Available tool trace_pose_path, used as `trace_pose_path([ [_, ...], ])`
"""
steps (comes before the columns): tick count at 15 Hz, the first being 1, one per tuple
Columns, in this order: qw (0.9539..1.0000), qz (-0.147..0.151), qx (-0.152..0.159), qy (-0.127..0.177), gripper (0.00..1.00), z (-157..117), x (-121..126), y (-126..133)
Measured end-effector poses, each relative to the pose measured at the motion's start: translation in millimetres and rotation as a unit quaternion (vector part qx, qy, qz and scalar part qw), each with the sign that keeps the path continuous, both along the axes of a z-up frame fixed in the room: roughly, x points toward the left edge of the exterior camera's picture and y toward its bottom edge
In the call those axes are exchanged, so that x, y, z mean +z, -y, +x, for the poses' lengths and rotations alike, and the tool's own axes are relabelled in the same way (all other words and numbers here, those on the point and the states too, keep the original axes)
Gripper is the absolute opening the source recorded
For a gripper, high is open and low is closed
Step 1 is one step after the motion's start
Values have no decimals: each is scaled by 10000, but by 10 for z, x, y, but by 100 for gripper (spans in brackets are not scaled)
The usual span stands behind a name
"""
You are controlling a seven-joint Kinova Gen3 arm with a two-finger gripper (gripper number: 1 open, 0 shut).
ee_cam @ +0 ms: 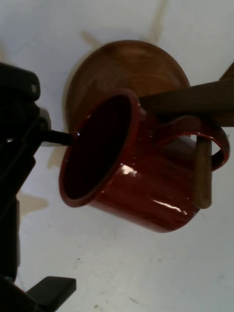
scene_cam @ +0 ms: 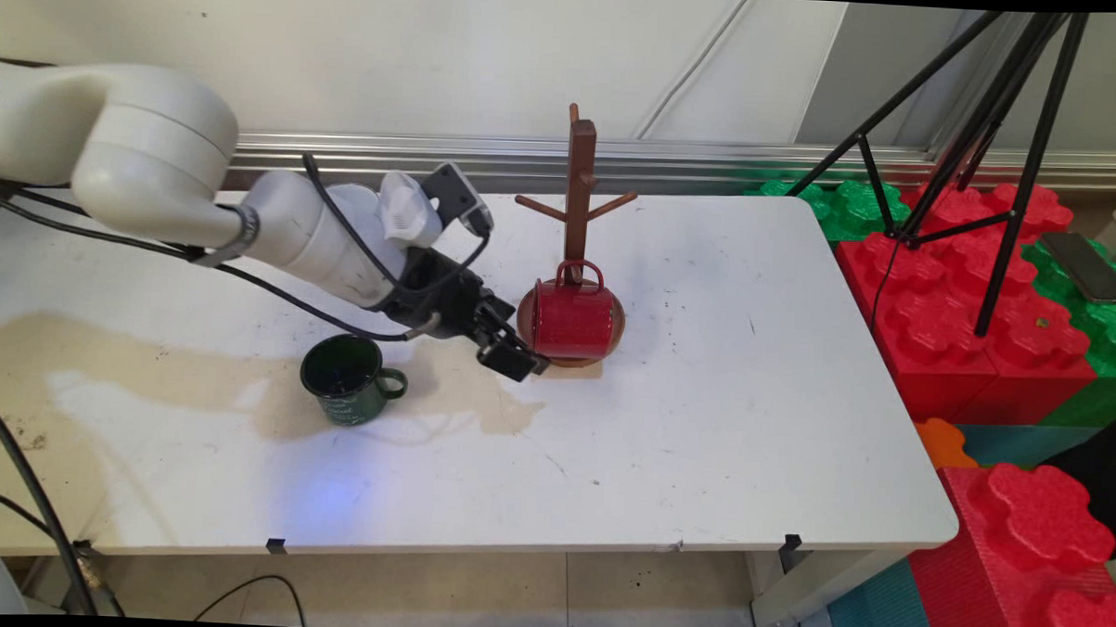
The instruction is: Pick up the red mug from the rack
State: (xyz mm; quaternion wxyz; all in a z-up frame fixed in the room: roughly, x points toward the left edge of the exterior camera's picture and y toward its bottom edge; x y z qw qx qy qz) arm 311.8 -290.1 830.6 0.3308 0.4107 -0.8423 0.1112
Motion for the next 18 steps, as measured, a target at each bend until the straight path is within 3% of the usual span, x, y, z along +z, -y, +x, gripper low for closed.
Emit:
trace_pose_path([
  [14, 9979, -91, 327, -560, 100, -223, -312, 120],
  [15, 9977, -103, 329, -586, 0, -230, -320, 123],
  [18, 9973, -135, 328, -637, 0, -243, -329, 125],
])
